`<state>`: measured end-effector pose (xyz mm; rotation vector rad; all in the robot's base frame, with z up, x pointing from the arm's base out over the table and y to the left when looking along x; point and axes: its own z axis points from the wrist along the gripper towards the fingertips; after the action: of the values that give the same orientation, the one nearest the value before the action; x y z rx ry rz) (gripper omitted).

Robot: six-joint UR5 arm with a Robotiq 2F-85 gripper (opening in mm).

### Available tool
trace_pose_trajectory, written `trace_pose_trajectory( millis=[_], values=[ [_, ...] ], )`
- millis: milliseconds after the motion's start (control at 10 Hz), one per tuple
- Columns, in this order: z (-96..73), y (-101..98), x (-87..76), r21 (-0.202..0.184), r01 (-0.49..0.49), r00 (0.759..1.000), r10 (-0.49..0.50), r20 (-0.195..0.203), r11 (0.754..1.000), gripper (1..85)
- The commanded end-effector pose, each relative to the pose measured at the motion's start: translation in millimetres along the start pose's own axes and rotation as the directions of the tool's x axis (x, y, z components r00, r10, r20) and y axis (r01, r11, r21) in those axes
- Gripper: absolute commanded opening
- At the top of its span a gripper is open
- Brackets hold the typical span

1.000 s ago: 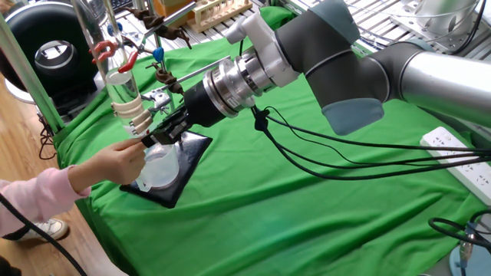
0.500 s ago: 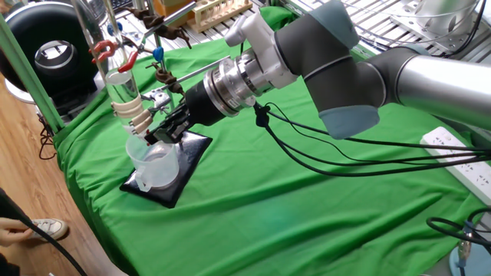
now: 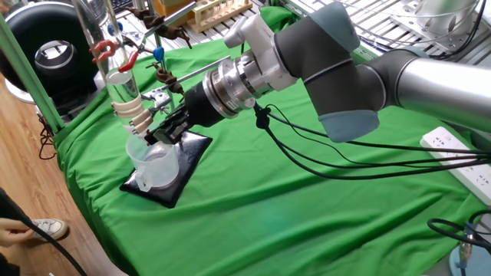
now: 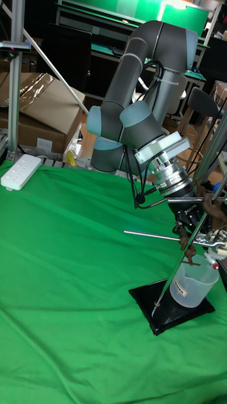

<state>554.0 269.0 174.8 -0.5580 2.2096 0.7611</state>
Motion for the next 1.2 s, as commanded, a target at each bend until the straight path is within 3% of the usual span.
trace_pose_trajectory(
  millis=[0, 700, 1100],
  values=[
    [1.6, 2.5, -2.8, 0.022, -0.057, 0.998, 0.057, 0.021, 0.998, 1.3],
    [1.4, -0.9, 0.8, 0.044, -0.038, 0.999, 0.038, 0.008, 0.998, 1.3],
    [0.4, 3.8, 8.5, 0.040, -0.048, 0.998, 0.049, -0.029, 0.998, 1.3]
  ],
)
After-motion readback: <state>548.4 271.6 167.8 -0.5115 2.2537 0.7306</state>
